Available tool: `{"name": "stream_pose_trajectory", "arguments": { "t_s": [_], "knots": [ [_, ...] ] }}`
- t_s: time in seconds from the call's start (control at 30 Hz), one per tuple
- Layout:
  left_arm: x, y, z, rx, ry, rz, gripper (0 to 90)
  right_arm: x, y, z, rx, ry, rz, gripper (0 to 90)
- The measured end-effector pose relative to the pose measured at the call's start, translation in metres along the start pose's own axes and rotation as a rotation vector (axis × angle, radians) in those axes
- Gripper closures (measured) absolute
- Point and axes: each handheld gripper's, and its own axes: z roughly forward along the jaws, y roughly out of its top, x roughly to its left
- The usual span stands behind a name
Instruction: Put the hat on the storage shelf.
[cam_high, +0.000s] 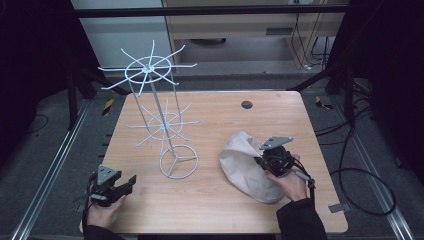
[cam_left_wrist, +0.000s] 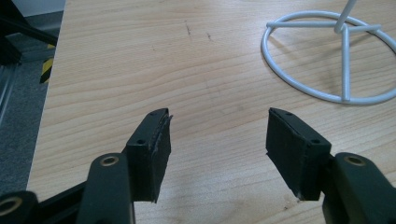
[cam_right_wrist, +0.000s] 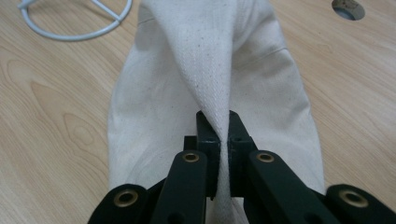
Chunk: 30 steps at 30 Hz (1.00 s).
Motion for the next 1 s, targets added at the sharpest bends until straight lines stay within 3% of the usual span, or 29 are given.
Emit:
{"name": "stream_pose_trajectory", "arguments": {
  "t_s": [0.23,0.43,0.7,1.0],
  "knots": [
    [0.0,0.0,0.001,-0.001,-0.001,-0.004,39.9,-0.004,-0.001,-0.011,-0.032,-0.007,0.018,88.2],
    [0.0,0.0,0.001,0.002,0.001,-0.003,39.9,-0.006,0.0,-0.025,-0.102,-0.007,0.043,88.3],
    [0.0,0.0,0.002,0.003,-0.002,-0.005,39.8,-0.004,0.005,-0.051,-0.269,-0.021,0.077,88.3],
    [-0.001,0.0,0.002,0.007,-0.003,-0.005,39.8,0.001,0.009,-0.083,-0.432,-0.031,0.078,88.3]
  ]
}}
